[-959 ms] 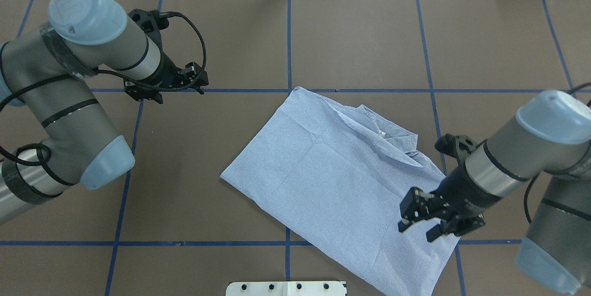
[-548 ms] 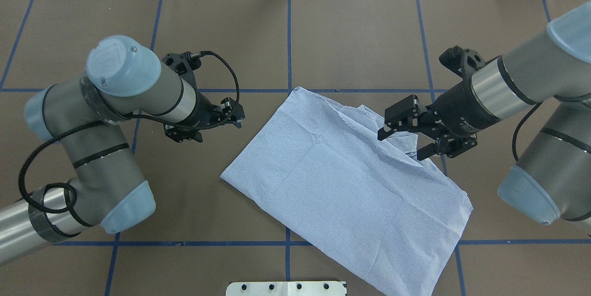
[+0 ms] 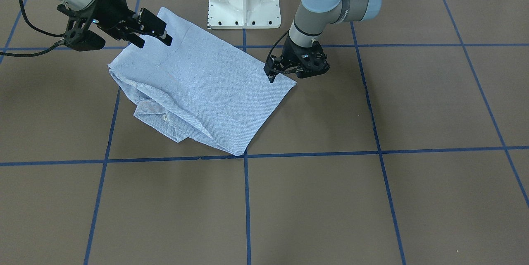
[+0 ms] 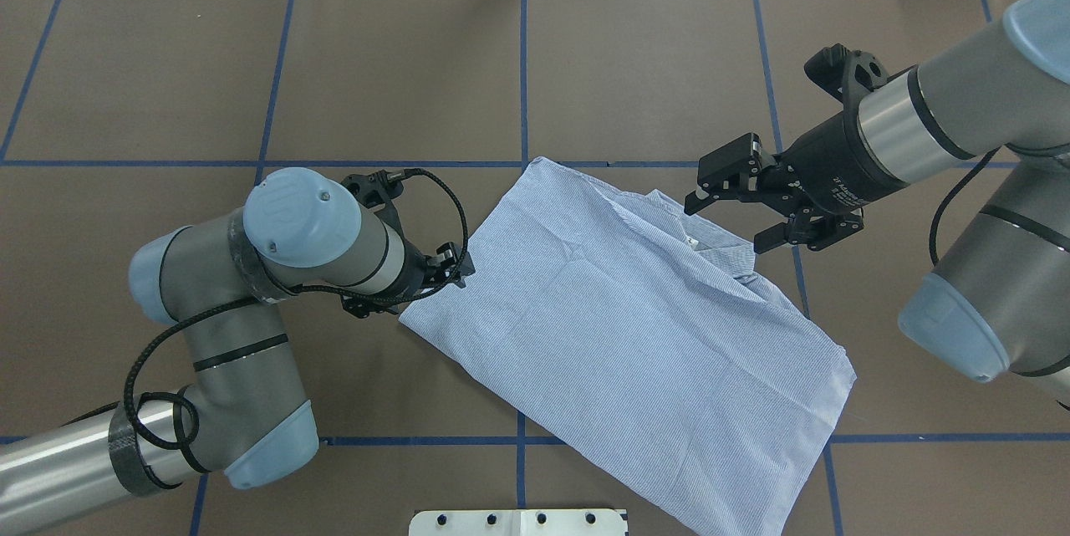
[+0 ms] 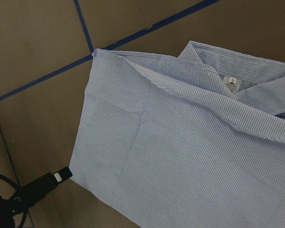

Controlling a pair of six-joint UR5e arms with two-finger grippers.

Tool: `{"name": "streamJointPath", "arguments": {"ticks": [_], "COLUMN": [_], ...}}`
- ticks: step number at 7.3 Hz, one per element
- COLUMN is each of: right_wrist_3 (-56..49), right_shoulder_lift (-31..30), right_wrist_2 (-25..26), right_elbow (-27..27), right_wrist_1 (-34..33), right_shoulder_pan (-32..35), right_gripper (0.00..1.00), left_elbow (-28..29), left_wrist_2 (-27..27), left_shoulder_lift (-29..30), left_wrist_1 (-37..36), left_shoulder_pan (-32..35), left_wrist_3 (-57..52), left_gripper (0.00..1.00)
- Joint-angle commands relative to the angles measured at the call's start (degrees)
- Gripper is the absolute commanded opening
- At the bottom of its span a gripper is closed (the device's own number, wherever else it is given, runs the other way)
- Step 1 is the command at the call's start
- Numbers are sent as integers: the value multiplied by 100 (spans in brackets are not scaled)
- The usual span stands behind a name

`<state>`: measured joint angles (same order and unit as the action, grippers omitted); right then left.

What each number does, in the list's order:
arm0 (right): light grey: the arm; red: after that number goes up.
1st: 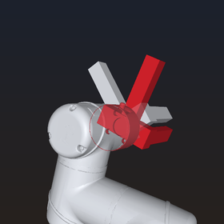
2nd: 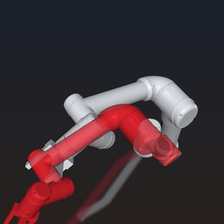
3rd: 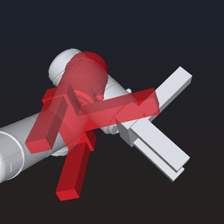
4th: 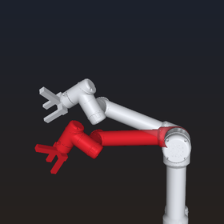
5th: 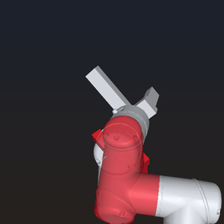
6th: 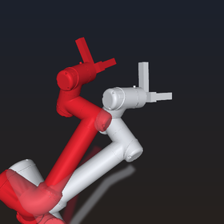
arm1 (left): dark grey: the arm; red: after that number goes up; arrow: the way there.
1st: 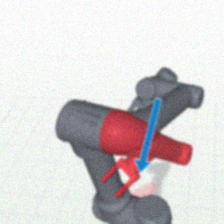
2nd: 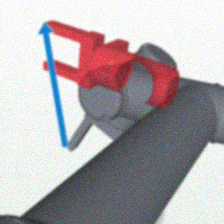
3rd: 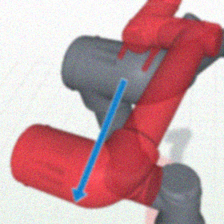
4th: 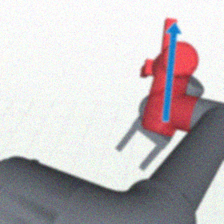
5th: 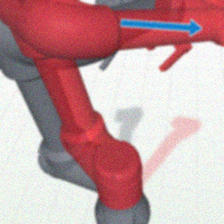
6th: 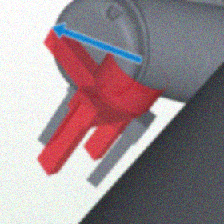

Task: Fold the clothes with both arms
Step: 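Lower the left gripper and grasp the shirt corner nearest it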

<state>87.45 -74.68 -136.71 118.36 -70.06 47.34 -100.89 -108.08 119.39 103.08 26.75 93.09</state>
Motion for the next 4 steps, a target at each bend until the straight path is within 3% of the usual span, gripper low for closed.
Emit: {"name": "streamJointPath", "arguments": {"ticks": [1,4], "right_wrist_3": [8,17], "right_shoulder_lift": [6,6], "right_wrist_2": [-30,-66], "right_elbow": [38,73], "right_wrist_1": [1,1], "right_shoulder_pan": [12,12], "right_gripper": [100,100], "left_elbow": [236,263], "left_wrist_2": [42,51], "left_shoulder_lift": [-3,-65], "left_wrist_1": [-16,-51], "left_shoulder_pan": [-117,-117], "left_wrist_3": [51,43], "left_gripper": [93,85]}}
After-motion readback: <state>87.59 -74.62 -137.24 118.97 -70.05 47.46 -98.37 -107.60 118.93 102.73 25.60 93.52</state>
